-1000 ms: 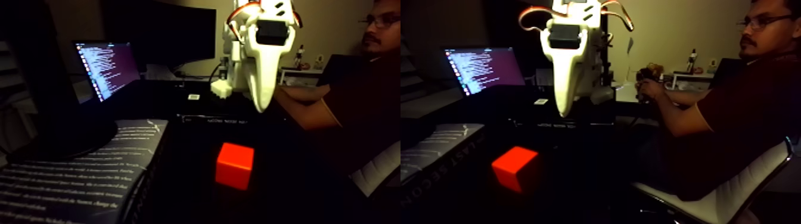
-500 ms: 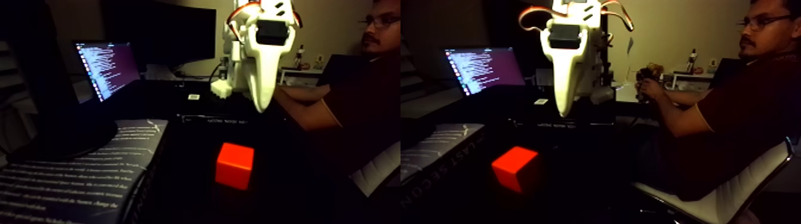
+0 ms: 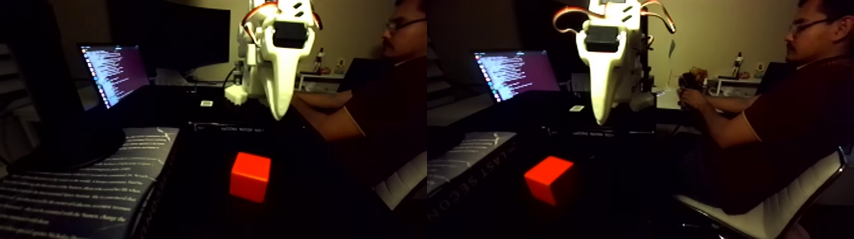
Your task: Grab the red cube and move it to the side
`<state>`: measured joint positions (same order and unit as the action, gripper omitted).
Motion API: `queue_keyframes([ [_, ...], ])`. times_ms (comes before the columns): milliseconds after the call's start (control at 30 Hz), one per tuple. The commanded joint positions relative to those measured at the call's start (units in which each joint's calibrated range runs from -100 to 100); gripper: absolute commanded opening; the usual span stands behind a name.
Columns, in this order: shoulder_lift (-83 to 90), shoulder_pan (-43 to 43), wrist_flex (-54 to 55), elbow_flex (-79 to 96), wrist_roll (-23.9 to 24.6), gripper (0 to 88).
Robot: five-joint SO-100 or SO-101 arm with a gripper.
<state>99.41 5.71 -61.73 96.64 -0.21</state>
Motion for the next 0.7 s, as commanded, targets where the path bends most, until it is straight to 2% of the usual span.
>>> queue_keyframes([
  [0,-0.25,-0.3,0.41,-0.45,0.07,0.7],
  [667,-0.42,-0.55,0.5,-0.63,-0.25,1.1],
])
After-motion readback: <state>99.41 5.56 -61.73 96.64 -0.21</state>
